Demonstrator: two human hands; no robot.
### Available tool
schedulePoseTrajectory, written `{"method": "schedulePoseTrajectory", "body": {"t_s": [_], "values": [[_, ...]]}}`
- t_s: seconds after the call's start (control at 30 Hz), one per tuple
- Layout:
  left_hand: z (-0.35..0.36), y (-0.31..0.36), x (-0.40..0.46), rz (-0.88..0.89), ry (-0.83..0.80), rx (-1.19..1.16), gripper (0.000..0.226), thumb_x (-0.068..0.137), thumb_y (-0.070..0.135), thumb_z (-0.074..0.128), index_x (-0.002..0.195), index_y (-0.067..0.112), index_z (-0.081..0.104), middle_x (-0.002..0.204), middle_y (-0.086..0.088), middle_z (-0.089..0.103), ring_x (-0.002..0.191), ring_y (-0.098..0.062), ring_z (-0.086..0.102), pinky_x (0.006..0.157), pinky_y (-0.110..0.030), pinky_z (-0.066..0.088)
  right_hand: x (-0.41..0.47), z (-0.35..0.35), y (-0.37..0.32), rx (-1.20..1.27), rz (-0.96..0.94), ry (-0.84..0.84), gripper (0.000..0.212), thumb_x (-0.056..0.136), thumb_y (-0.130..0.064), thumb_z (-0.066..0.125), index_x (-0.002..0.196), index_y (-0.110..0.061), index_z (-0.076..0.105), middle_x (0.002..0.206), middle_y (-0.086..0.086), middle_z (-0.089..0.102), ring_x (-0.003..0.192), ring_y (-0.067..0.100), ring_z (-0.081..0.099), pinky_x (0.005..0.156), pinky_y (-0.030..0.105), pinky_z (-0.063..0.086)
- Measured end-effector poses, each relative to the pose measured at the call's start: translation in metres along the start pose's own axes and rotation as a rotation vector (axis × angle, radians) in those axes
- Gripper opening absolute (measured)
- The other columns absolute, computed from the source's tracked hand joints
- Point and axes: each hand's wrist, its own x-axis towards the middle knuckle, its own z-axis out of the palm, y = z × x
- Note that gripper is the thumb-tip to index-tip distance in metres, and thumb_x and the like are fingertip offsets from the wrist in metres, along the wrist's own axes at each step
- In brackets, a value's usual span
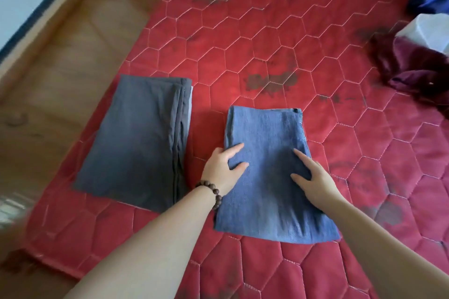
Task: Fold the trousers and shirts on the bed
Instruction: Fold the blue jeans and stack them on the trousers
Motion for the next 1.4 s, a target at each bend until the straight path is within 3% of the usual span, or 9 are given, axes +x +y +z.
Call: {"method": "schedulePoseTrajectory", "body": {"t_s": [0.17,0.4,0.67,0.8,0.9,1.2,1.27,1.33,1.4], "values": [[-0.036,0.0,-0.007,0.157,0.038,0.161,0.054,0.089,0.035,0.062,0.14,0.034,0.046,0.103,0.005,0.048,0.078,-0.016,0.055,0.075,-0.033,0.049,-0.031,0.023,-0.041,-0.101,-0.145,0.22,0.059,0.09,-0.014,0.059,0.141,-0.041,0.042,0.107,-0.017,0.048,0.088,0.006,0.049,0.069,0.021,0.035],[-0.153,-0.05,-0.005,0.338,0.18,0.315,0.054,0.087,0.035,0.064,0.138,0.033,0.048,0.111,0.003,0.051,0.07,-0.022,0.059,0.061,-0.033,0.051,-0.055,0.108,-0.143,-0.093,-0.259,0.404,0.056,0.092,-0.016,0.057,0.142,-0.037,0.042,0.12,-0.005,0.052,0.09,0.016,0.057,0.071,0.032,0.047],[-0.271,-0.144,0.026,0.307,0.265,0.305,0.056,0.085,0.03,0.068,0.138,0.03,0.049,0.107,0.002,0.055,0.063,-0.02,0.056,0.058,-0.033,0.052,-0.027,0.217,-0.247,-0.06,-0.347,0.428,0.055,0.093,-0.017,0.055,0.141,-0.04,0.041,0.137,-0.009,0.047,0.105,0.014,0.057,0.078,0.03,0.049],[-0.274,-0.188,0.041,0.123,0.113,0.334,0.069,0.085,0.048,0.058,0.145,0.046,0.024,0.127,0.008,0.044,0.072,-0.023,0.061,0.066,-0.032,0.051,-0.007,0.252,-0.239,-0.073,-0.217,0.275,0.057,0.097,-0.022,0.048,0.145,-0.045,0.028,0.144,0.0,0.035,0.107,0.021,0.056,0.081,0.029,0.046],[-0.263,-0.215,0.041,0.029,-0.045,0.483,0.08,0.084,0.059,0.053,0.145,0.053,0.001,0.127,0.004,0.032,0.063,-0.02,0.054,0.059,-0.027,0.043,-0.001,0.268,-0.226,-0.183,-0.071,0.088,0.063,0.099,-0.025,0.045,0.148,-0.047,0.011,0.139,0.007,0.029,0.084,0.028,0.056,0.075,0.033,0.047],[-0.263,-0.227,0.025,0.14,0.057,0.65,0.074,0.088,0.06,0.046,0.15,0.04,0.012,0.117,-0.005,0.044,0.051,-0.018,0.046,0.051,-0.026,0.039,-0.02,0.28,-0.223,-0.423,-0.012,0.141,0.059,0.101,-0.032,0.036,0.149,-0.045,0.005,0.14,0.005,0.028,0.076,0.026,0.051,0.064,0.033,0.042],[-0.26,-0.229,0.02,0.123,0.09,0.767,0.072,0.089,0.061,0.04,0.151,0.039,0.01,0.128,-0.011,0.042,0.063,-0.019,0.052,0.067,-0.03,0.042,-0.024,0.281,-0.223,-0.563,0.007,0.203,0.062,0.099,-0.036,0.039,0.15,-0.043,0.004,0.152,0.009,0.018,0.109,0.03,0.049,0.087,0.039,0.044],[-0.257,-0.226,0.017,0.191,0.239,0.796,0.071,0.086,0.055,0.047,0.149,0.03,0.028,0.141,-0.018,0.037,0.103,-0.031,0.056,0.092,-0.048,0.038,-0.026,0.28,-0.227,-0.685,-0.079,0.393,0.062,0.096,-0.037,0.046,0.152,-0.032,0.018,0.159,0.011,0.013,0.138,0.033,0.029,0.113,0.048,0.024],[-0.25,-0.222,0.012,0.361,0.318,0.762,0.07,0.084,0.047,0.049,0.145,0.016,0.038,0.15,-0.018,0.03,0.133,-0.035,0.037,0.107,-0.057,0.024,-0.029,0.284,-0.23,-0.715,-0.3,0.483,0.059,0.093,-0.033,0.048,0.148,-0.017,0.034,0.158,0.012,0.02,0.145,0.029,0.021,0.118,0.052,0.008]]}}
